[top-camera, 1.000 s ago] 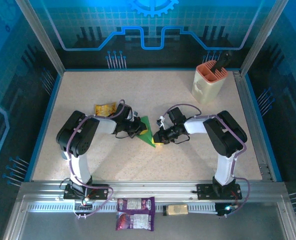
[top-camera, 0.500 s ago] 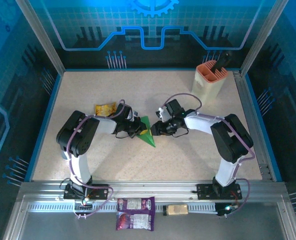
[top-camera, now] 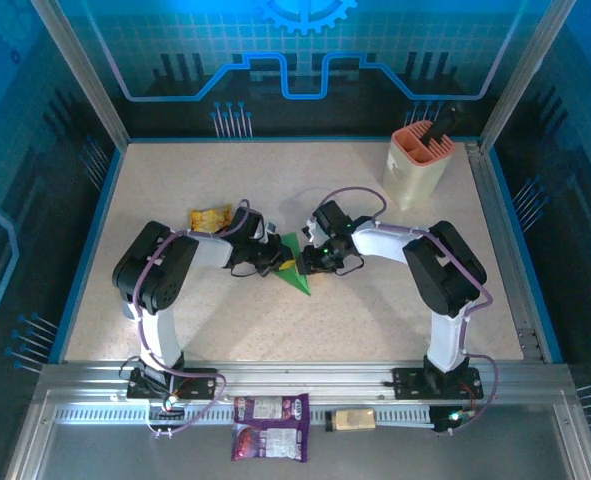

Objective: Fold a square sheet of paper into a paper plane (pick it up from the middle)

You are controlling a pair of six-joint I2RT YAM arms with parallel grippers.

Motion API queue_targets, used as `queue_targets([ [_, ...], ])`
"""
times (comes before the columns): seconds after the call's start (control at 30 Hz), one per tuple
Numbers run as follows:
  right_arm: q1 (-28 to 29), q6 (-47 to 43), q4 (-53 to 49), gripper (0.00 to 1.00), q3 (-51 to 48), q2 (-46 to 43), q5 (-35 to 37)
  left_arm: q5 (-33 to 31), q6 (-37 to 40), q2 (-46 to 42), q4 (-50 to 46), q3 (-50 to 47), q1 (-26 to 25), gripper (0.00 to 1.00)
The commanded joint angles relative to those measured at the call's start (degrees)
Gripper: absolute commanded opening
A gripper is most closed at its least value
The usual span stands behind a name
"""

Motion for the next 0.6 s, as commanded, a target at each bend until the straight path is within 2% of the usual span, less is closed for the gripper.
queue_targets([
  [0.0,0.55,1.48,-0.28,0.39,0.90,1.14,-1.07,2.24,1.48,-0.94,-0.87,1.15,0.35,0.02],
  [0.13,0.28,3.58,1.42,0.37,-0.12,1.62,-2.76,2.61,1.65,-1.17,-0.49,1.06,0.37,0.03],
  [0.57,0.37,5.61,0.66,0.28,-2.06,3.60,-1.66,3.49,0.41,-2.57,1.32,1.15,0.37,0.06],
])
